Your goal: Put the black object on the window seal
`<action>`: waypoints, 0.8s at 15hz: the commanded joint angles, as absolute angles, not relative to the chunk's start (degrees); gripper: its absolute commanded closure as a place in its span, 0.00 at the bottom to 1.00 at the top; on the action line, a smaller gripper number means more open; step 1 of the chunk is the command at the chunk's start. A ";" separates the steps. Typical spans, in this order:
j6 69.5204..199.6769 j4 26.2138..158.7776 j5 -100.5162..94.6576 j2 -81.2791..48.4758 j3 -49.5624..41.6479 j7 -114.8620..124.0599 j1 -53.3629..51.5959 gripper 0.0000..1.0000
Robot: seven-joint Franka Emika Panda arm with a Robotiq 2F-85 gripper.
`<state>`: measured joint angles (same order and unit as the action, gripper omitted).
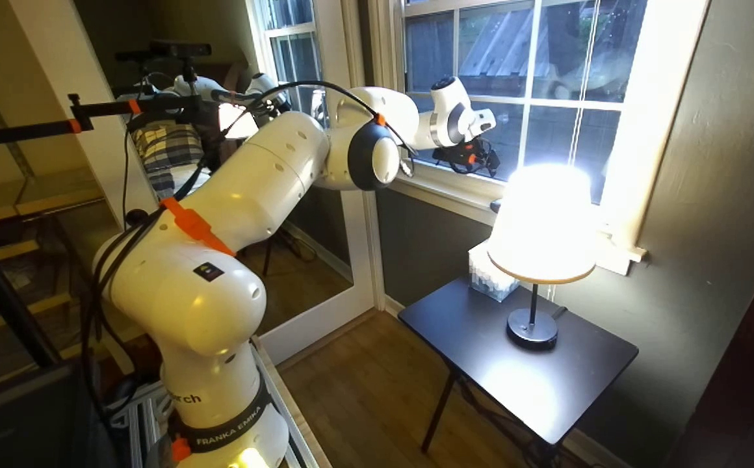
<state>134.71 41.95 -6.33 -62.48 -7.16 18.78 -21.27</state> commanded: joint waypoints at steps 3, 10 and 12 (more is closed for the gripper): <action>117.03 43.42 -2.71 -57.99 -0.71 11.97 -21.46 0.00; 99.29 44.81 2.15 -56.66 4.72 9.86 -20.47 0.00; 100.75 42.47 1.15 -58.28 3.82 10.70 -21.24 0.00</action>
